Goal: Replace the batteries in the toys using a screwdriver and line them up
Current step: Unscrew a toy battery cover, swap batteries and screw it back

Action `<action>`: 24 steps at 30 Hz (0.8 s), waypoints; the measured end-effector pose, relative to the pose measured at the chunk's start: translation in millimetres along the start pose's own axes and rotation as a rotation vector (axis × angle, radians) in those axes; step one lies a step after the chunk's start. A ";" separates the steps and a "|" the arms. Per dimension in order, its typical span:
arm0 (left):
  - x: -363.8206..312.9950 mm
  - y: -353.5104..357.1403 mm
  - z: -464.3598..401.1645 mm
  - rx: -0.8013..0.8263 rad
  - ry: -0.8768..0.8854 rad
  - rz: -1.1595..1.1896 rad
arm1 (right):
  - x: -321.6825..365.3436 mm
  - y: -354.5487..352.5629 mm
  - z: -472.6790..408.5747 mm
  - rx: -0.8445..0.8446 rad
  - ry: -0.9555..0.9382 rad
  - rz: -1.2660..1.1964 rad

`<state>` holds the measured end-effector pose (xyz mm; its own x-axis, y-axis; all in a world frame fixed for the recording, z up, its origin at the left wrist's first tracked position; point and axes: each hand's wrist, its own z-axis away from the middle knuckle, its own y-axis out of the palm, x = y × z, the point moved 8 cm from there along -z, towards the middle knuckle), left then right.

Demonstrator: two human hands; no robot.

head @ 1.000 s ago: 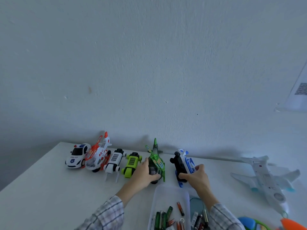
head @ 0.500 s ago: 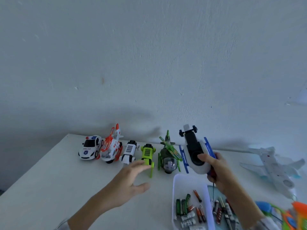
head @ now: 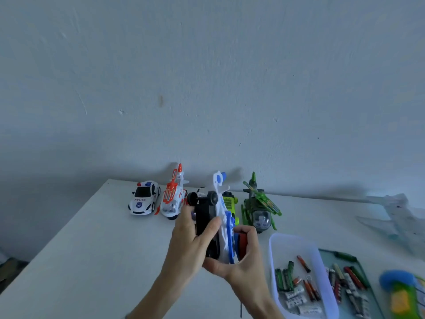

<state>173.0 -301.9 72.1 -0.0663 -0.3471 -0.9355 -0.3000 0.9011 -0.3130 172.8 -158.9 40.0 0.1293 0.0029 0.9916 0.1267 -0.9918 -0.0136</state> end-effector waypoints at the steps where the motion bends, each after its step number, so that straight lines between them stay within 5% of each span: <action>1: 1.3 -5.1 -2.5 0.014 -0.031 0.006 | -0.7 1.8 -2.3 0.001 0.011 -0.002; 6: 18.6 -14.6 -10.9 0.040 -0.091 -0.039 | -8.0 18.7 -12.4 0.089 0.037 0.013; 9: 22.2 -22.5 -19.5 -0.027 0.012 -0.265 | -16.4 36.1 -12.8 0.167 0.042 0.079; 13: 28.7 -26.0 -35.5 0.171 0.096 -0.512 | -39.2 34.6 -19.9 0.240 0.205 0.165; 18: 28.3 -6.6 -30.6 0.387 0.293 -0.858 | -50.5 -17.0 -33.3 0.090 0.357 0.274; 24: 47.8 26.4 -15.4 0.638 0.428 -1.042 | -20.6 -62.3 -55.5 -0.168 0.195 0.228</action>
<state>147.2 -298.7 21.7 -0.4105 -0.9045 -0.1152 0.1023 0.0799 -0.9915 107.7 -104.2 27.6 -0.0572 -0.2297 0.9716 -0.0494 -0.9713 -0.2326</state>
